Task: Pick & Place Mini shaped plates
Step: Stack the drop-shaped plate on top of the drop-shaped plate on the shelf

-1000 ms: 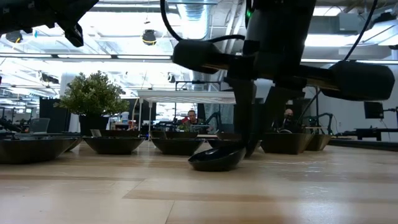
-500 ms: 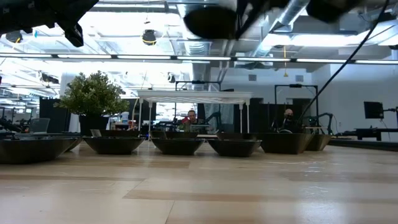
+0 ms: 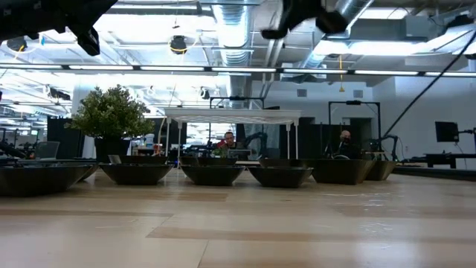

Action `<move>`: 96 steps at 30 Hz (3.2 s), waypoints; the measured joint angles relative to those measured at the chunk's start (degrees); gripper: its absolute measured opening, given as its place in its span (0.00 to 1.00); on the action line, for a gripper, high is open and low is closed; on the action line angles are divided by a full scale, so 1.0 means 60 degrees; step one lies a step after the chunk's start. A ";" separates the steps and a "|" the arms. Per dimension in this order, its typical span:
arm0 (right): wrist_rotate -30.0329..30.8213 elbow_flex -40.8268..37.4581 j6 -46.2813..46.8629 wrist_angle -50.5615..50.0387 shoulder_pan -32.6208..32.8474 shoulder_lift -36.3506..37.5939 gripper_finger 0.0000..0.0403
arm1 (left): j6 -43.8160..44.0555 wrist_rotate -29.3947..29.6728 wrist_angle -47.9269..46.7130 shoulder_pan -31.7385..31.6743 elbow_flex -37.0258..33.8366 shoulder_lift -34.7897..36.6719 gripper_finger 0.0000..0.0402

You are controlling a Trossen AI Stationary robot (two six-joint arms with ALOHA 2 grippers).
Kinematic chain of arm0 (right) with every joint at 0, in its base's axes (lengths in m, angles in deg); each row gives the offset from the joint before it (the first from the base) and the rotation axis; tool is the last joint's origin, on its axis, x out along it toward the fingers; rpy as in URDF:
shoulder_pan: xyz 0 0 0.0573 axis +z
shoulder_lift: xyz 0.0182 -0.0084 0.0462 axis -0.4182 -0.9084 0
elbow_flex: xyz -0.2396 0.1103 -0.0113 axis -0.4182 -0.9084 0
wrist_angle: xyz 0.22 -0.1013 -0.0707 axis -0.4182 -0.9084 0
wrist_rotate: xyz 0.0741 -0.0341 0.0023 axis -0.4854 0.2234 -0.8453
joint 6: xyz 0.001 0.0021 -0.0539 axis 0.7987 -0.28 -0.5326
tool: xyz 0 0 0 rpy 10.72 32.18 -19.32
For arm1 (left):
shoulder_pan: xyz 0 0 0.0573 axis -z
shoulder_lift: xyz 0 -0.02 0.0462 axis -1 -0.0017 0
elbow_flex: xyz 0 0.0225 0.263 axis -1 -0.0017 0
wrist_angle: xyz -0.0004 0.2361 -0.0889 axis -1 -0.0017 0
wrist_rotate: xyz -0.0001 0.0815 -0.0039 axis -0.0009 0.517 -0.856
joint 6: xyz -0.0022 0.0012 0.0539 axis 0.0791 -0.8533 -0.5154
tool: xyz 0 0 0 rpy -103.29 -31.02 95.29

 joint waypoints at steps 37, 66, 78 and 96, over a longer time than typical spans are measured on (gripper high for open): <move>-0.4264 0.4905 -0.8332 -0.1662 -0.6405 -0.4743 0.00 | 0.0018 -0.0215 -0.0031 0.0000 0.0004 -0.0982 0.17; -0.3988 0.4621 -0.6679 -0.1489 -0.6451 -0.4892 0.00 | -0.0226 -0.0109 0.0079 -0.0006 0.0004 -0.1540 0.17; -0.3980 0.4608 -0.6761 -0.1512 -0.6540 -0.4914 0.00 | -0.0222 -0.0109 0.0080 -0.0005 0.0004 -0.1540 0.17; -0.3984 0.4612 -0.6553 -0.1545 -0.6596 -0.4914 0.00 | -0.0222 -0.0109 0.0082 -0.0004 0.0000 -0.1540 0.17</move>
